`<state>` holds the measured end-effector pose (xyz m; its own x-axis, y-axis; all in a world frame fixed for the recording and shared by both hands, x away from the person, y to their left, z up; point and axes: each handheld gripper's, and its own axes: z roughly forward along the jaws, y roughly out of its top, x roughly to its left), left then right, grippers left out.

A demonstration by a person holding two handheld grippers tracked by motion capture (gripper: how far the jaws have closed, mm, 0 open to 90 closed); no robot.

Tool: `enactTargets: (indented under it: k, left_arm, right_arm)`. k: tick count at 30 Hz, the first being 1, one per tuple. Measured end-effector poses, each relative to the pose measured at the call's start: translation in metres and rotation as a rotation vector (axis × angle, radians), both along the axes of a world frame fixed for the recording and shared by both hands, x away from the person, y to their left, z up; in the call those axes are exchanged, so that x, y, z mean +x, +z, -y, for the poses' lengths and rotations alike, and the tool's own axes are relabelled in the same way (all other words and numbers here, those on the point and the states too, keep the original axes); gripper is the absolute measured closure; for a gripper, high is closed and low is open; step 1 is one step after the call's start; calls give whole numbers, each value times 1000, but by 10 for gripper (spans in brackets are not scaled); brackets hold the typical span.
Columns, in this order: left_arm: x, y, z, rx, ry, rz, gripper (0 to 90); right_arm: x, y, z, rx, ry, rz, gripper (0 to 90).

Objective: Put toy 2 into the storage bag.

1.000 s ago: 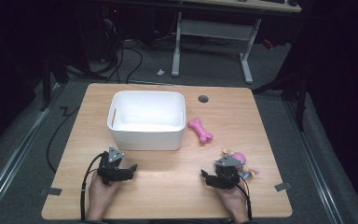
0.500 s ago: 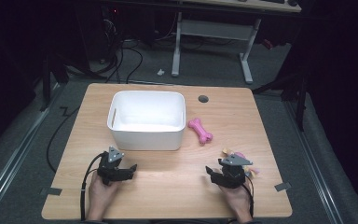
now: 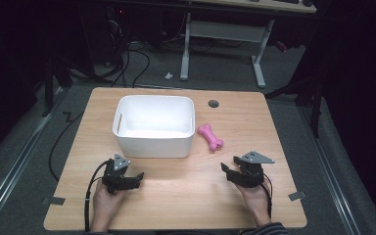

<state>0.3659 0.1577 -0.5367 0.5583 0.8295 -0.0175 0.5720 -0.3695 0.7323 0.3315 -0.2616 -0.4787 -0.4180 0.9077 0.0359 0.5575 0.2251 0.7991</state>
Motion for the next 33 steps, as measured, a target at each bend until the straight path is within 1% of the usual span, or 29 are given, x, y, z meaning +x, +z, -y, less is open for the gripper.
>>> enactTargets:
  k: [1,2,3,7,9,12,15,17,18,20,22,27,28,30,33]
  left_arm:
    - [0,0,0,0,0,0,176]
    - [0,0,0,0,0,0,176]
    - [0,0,0,0,0,0,176]
    - [0,0,0,0,0,0,176]
    - [0,0,0,-1,1,0,176]
    - [0,0,0,0,0,0,176]
    - [0,0,0,-1,0,0,176]
    - [0,0,0,0,0,0,176]
    - [0,0,0,-1,0,0,176]
    - [0,0,0,0,0,0,176]
    - [0,0,0,-1,0,0,176]
    - [0,0,0,0,0,0,176]
    - [0,0,0,0,0,0,175]
    - [0,0,0,-1,0,0,175]
    - [0,0,0,-1,0,0,175]
  right_arm:
    - [2,2,0,-4,-21,8,422]
    - [4,4,0,-8,-20,2,427]
    - [7,7,0,-6,-19,-13,427]
    - [14,17,2,1,-19,-24,421]
    - [19,21,3,8,-12,-40,396]
    - [25,27,3,3,-8,-38,386]
    - [34,33,2,-2,-5,-46,383]
    - [44,39,1,-8,-12,-57,383]
    - [44,39,1,-8,-12,-57,383]
    - [49,43,0,-21,-21,-59,384]
    - [55,47,-2,-31,-24,-51,387]
    - [69,54,-10,-41,-25,-53,394]
    - [73,56,-12,-42,-26,-46,401]
    - [77,57,-15,-38,-28,-47,404]
    - [88,59,-20,-49,-31,-42,419]
